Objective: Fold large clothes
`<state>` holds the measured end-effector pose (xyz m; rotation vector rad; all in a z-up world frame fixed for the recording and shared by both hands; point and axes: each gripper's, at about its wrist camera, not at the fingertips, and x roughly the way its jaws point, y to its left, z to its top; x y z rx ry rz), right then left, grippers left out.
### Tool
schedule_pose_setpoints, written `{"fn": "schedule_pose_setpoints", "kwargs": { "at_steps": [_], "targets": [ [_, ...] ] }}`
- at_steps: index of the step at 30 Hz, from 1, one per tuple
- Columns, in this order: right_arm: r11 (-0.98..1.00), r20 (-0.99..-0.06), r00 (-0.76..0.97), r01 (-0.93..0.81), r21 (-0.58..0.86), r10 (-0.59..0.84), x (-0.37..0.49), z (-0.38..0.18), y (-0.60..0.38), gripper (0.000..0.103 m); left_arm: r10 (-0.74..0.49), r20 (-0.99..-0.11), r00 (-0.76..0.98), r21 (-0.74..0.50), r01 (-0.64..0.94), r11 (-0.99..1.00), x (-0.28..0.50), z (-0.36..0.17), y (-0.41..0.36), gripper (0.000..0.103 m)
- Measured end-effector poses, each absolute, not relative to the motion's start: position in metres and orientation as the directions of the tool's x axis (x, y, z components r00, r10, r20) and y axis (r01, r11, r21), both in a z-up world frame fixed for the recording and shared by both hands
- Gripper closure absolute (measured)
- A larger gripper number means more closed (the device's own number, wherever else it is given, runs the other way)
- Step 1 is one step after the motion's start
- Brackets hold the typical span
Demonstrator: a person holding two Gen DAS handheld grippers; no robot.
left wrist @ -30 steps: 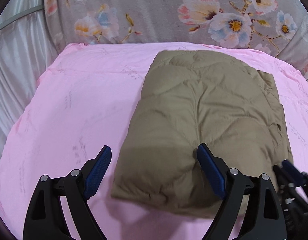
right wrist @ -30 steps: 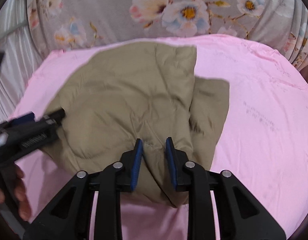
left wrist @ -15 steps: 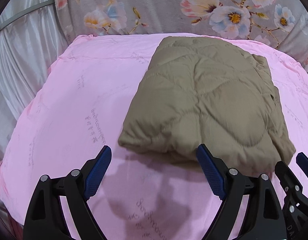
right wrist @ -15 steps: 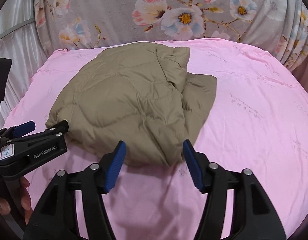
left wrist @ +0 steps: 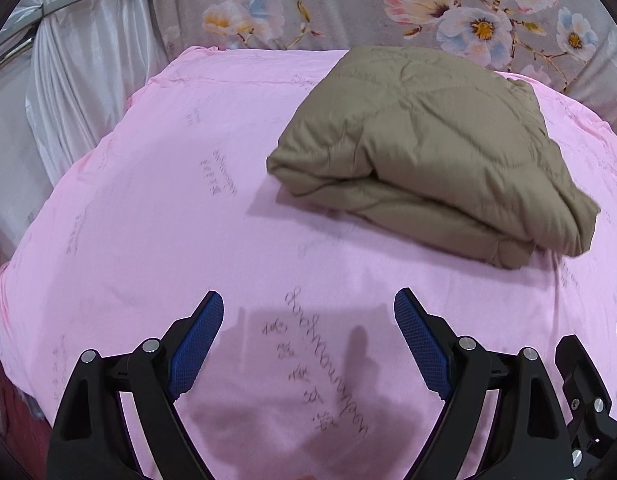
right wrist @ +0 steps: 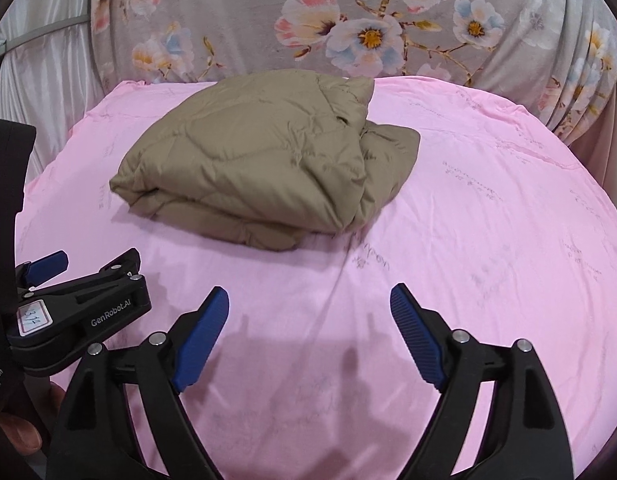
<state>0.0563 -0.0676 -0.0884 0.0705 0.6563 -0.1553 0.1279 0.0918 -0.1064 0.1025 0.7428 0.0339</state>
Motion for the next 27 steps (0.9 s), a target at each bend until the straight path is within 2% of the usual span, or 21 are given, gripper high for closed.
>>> {"fn": "schedule_pose_setpoints", "kwargs": {
  "at_steps": [5,16,27],
  "targets": [
    [0.987,-0.626,0.769,0.163,-0.005,-0.130,0.048,-0.108,-0.059,0.022,0.071,-0.664,0.745,0.120,0.012,0.993,0.116,-0.124,0.095,0.018],
    [0.978,-0.626,0.767,0.207,0.033,-0.141,0.045,-0.111,-0.069,0.019,0.049,-0.633,0.773,0.106,0.024,0.994,0.108,-0.123,0.097,0.018],
    [0.976,-0.631,0.760,0.218,0.018,-0.158,0.046,-0.114,-0.067,0.019,0.058,-0.641,0.765,0.126,0.031,0.992,0.109,-0.127,0.092,0.018]
  ]
}}
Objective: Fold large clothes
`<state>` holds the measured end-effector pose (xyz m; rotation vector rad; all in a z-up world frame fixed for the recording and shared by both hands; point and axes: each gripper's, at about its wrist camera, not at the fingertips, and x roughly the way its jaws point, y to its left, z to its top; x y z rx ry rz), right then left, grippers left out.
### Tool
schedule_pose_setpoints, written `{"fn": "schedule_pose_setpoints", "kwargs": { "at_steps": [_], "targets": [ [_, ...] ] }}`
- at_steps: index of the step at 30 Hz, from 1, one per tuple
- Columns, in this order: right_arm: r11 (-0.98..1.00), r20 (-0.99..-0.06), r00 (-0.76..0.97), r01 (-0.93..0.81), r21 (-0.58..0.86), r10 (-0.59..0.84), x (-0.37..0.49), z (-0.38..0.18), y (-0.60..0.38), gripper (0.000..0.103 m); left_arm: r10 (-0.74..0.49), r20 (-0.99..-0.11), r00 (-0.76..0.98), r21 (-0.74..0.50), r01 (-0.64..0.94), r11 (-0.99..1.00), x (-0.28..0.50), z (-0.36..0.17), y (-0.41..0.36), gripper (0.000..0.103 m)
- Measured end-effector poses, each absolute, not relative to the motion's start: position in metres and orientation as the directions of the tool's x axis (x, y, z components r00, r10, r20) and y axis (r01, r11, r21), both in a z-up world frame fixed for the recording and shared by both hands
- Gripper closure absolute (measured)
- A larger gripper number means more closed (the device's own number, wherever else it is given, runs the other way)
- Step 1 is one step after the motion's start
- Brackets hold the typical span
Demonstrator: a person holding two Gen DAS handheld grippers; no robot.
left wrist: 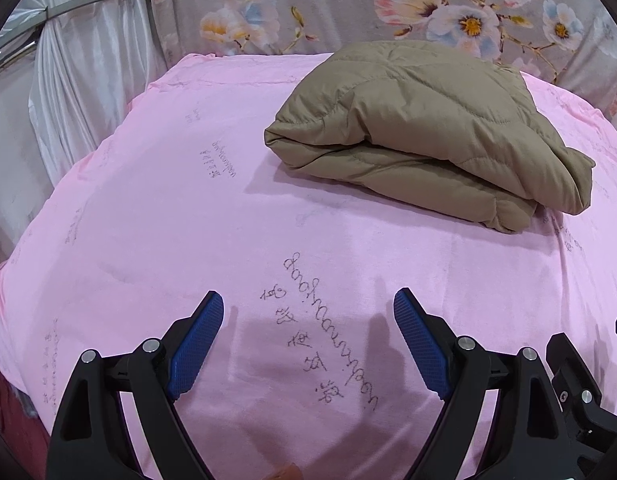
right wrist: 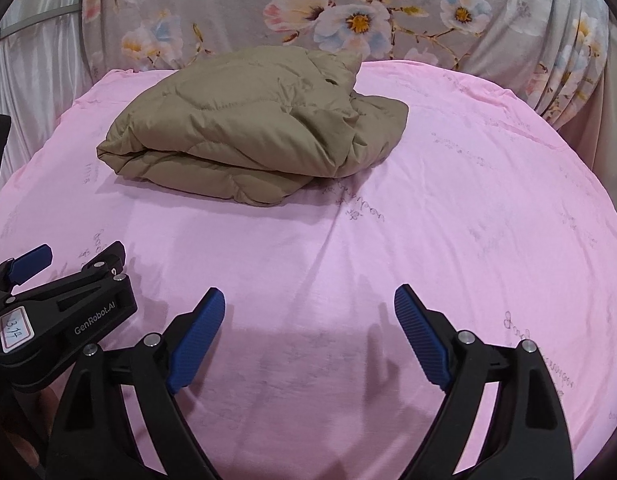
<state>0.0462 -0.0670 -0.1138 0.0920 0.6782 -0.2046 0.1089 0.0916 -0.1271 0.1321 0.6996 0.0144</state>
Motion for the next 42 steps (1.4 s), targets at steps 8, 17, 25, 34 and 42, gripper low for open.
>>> {"fn": "schedule_pose_setpoints", "kwargs": {
  "at_steps": [8,17,25,34,42],
  "targets": [
    [0.977,-0.629,0.762,0.214,0.019,-0.155,0.046,-0.114,-0.067,0.019,0.066,-0.635,0.769,0.157,0.045,0.987,0.107,-0.127,0.084,0.020],
    [0.977,-0.630,0.762,0.212,0.023,-0.150,0.046,-0.115,-0.067,0.019,0.078,-0.631,0.772,0.171,0.041,0.984,0.107,-0.127,0.081,0.024],
    [0.977,-0.628,0.763,0.212,0.023,-0.151,0.046,-0.115,-0.068,0.019,0.083,-0.627,0.774,0.176,0.038,0.984,0.106,-0.127,0.081,0.024],
    [0.976,-0.627,0.764,0.215,0.023,-0.154,0.045,-0.114,-0.067,0.019,0.086,-0.623,0.777,0.179,0.034,0.983,0.105,-0.125,0.080,0.025],
    [0.976,-0.630,0.761,0.217,0.020,-0.157,0.045,-0.114,-0.066,0.019,0.088,-0.627,0.774,0.183,0.036,0.982,0.104,-0.125,0.079,0.026]
  ]
}}
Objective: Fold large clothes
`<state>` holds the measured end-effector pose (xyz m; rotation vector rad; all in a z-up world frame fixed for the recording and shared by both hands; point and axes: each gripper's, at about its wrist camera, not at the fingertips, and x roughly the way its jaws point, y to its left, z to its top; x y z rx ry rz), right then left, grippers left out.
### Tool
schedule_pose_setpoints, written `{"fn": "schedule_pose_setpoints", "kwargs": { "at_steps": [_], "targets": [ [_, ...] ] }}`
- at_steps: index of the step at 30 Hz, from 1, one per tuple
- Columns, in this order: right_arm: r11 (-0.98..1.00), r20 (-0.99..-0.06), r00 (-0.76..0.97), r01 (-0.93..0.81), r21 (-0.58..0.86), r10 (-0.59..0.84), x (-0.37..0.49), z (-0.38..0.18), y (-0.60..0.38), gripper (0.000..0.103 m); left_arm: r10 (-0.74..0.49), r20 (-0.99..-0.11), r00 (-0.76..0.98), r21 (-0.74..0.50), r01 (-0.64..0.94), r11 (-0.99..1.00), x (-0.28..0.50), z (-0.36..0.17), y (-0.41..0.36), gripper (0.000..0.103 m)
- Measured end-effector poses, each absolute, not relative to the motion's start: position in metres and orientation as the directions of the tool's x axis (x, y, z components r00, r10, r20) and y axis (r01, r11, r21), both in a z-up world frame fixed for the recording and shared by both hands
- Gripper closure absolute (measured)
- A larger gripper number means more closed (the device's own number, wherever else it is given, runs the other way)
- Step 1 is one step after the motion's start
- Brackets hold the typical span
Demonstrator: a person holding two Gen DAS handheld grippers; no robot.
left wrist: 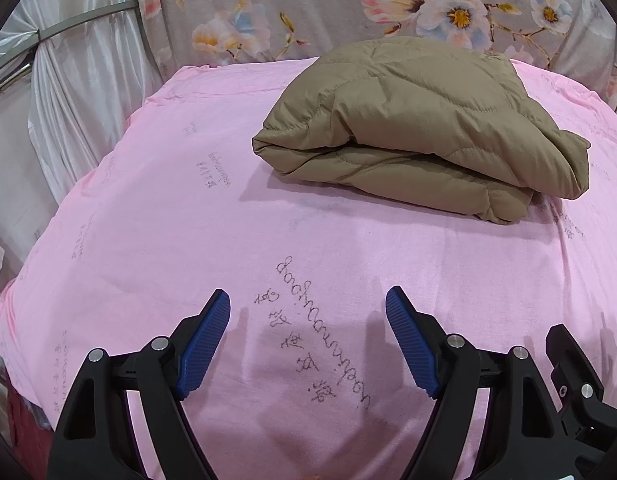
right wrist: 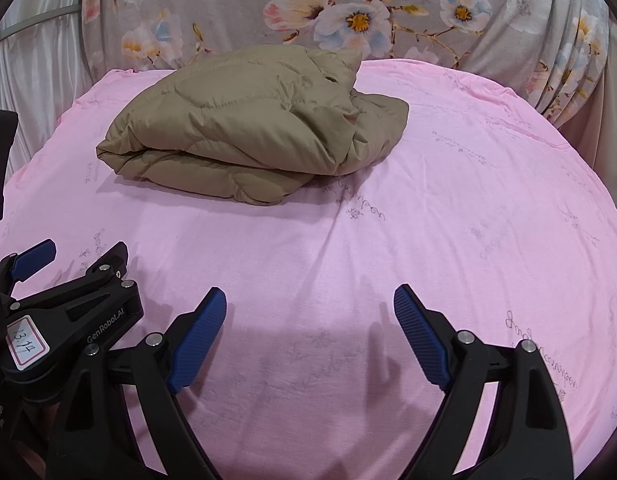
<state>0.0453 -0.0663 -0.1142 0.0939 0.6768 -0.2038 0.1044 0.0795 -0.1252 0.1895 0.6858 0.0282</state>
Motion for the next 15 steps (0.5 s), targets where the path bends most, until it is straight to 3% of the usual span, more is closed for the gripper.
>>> {"fn": "schedule_pose_setpoints", "kwargs": {
  "at_steps": [15],
  "targets": [
    [0.976,-0.631,0.759,0.218,0.018,-0.158,0.0457,-0.1144,-0.0654,0.020,0.101,-0.624,0.775,0.203,0.035,0.978,0.1057,-0.1258,0.0764,0.033]
  ]
}}
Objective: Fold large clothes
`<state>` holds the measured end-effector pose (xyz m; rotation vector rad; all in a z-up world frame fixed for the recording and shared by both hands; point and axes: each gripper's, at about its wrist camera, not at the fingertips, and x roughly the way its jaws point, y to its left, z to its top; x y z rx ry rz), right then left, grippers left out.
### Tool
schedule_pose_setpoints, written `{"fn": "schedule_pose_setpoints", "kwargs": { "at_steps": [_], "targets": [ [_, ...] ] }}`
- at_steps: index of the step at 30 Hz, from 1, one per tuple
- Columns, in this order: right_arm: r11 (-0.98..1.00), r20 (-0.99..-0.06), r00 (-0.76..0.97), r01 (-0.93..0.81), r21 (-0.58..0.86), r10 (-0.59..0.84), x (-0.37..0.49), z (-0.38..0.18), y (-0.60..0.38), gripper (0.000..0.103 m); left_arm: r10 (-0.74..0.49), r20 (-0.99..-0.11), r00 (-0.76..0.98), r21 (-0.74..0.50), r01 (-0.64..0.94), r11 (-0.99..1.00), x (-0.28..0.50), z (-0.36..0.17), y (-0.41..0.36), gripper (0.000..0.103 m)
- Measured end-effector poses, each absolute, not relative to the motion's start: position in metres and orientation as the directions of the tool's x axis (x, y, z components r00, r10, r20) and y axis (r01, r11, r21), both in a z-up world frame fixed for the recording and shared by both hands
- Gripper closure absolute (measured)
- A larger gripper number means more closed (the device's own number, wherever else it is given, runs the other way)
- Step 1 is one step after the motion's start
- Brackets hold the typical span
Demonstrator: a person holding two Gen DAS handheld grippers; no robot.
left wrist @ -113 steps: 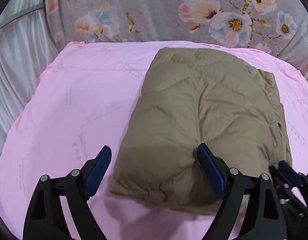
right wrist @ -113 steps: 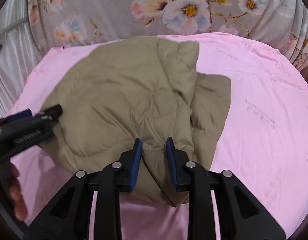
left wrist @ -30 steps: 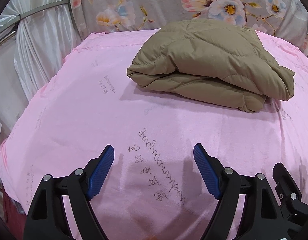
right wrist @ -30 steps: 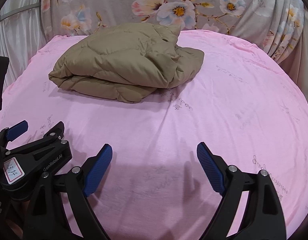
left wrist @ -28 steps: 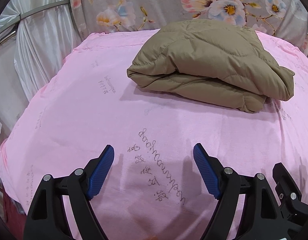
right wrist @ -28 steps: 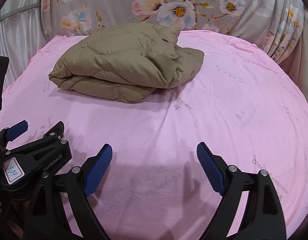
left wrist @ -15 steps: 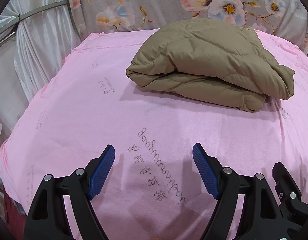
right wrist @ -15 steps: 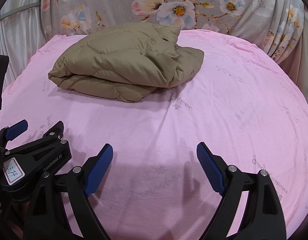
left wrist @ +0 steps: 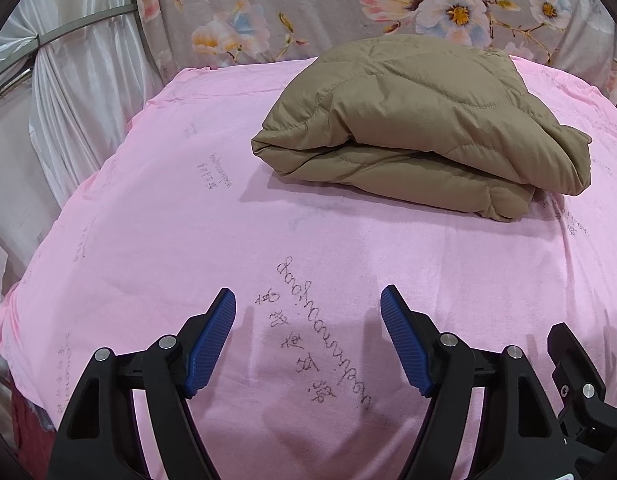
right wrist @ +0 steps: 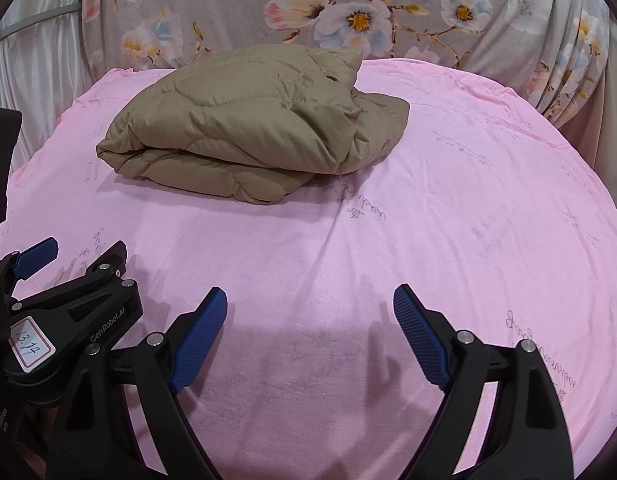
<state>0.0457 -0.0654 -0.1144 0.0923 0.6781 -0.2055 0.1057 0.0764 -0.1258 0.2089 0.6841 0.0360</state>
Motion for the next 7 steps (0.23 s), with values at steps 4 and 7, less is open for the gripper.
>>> {"fn": "schedule_pose_setpoints", "kwargs": {
  "at_steps": [4,7],
  "targets": [
    [0.976,-0.632,0.759,0.217,0.015,-0.159,0.0463,-0.1156,-0.0647,0.020,0.106,-0.627,0.772,0.209,0.035,0.977,0.1054,-0.1266,0.0740,0.037],
    [0.976,-0.633,0.758,0.217,0.014,-0.159,0.0465,-0.1157,-0.0651,0.020,0.105,-0.625,0.773,0.208,0.036,0.977,0.1051,-0.1263,0.0738,0.038]
  ]
}}
